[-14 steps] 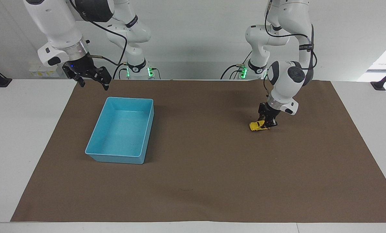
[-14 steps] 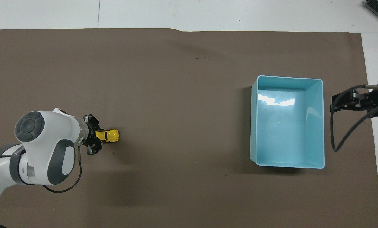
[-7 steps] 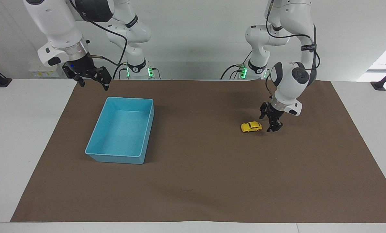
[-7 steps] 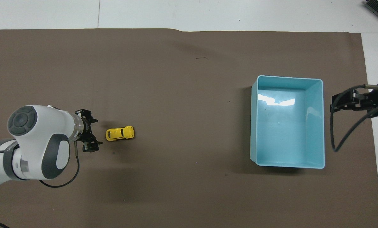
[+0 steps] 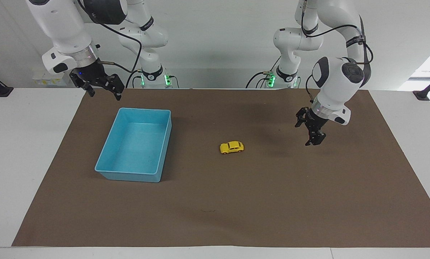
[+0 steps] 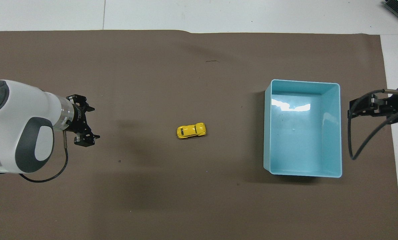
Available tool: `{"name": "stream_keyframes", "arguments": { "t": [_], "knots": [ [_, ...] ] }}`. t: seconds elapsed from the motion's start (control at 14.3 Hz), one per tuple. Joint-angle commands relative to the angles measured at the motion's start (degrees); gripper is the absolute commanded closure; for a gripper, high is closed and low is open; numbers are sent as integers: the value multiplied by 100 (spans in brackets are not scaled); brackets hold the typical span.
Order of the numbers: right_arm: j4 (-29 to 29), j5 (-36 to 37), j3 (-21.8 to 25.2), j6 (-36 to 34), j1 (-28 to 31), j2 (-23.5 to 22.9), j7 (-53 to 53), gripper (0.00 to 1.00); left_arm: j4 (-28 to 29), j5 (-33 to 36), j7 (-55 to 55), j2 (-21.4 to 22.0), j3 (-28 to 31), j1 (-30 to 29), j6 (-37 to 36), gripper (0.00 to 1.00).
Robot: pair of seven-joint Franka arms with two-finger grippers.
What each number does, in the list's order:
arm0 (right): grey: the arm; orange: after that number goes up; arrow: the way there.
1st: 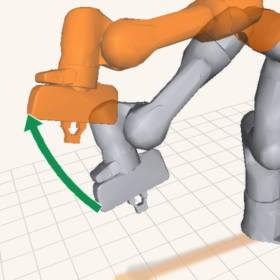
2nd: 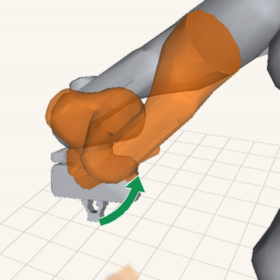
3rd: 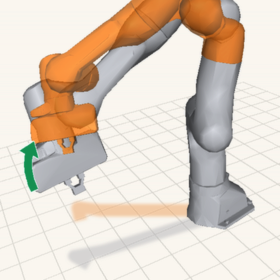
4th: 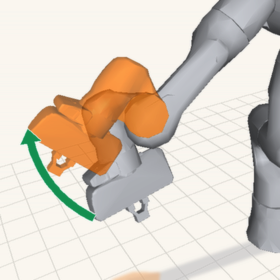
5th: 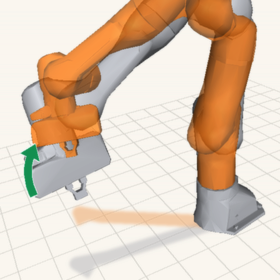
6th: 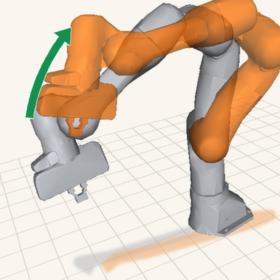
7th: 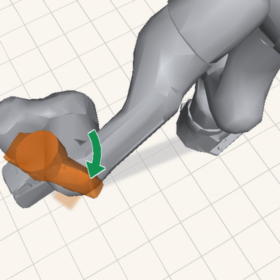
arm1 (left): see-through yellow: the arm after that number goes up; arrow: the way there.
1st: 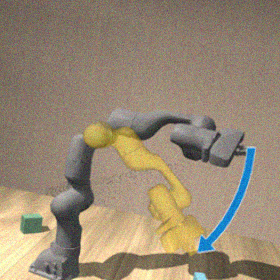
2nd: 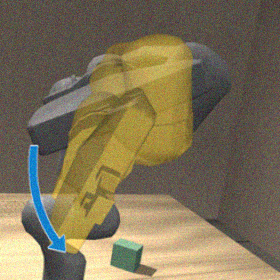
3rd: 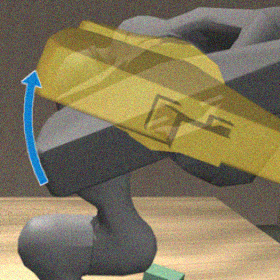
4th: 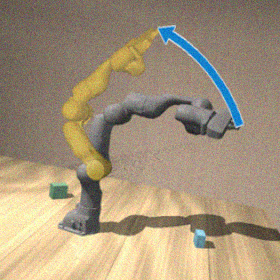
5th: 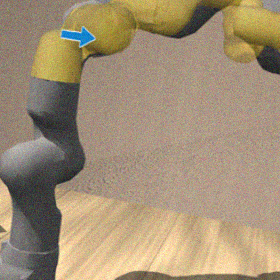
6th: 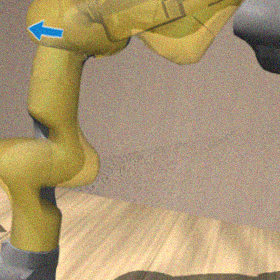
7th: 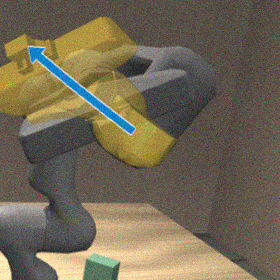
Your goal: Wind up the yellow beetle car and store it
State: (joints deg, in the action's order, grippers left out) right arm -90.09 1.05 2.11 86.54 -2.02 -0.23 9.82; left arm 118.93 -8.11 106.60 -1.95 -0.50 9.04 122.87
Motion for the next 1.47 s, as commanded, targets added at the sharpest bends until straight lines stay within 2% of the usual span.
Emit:
{"name": "stream_keyframes", "arguments": {
  "t": [0.0, 0.42, 0.98, 1.12, 1.4],
  "knots": [
    [-140, -131, 35, 30, 9, 129, -112, 0, -334, 64, -156, -7, -64, -165, -185, 0],
    [-140, -131, 35, 30, 9, 129, -112, 0, -783, 99, -1015, 20, -64, -218, -448, 0],
    [-140, -26, 70, 30, 70, 129, -94, 0, -1715, 108, -3941, 72, -56, -271, -1396, 0],
    [-140, -122, 88, 30, 298, 120, -112, 0, -1811, 108, -4741, 107, -64, -280, -1415, 0],
    [-140, -123, 62, 30, 264, 120, -112, 0, -1961, 116, -6043, 107, -56, -315, -1441, 0]
  ]
}}
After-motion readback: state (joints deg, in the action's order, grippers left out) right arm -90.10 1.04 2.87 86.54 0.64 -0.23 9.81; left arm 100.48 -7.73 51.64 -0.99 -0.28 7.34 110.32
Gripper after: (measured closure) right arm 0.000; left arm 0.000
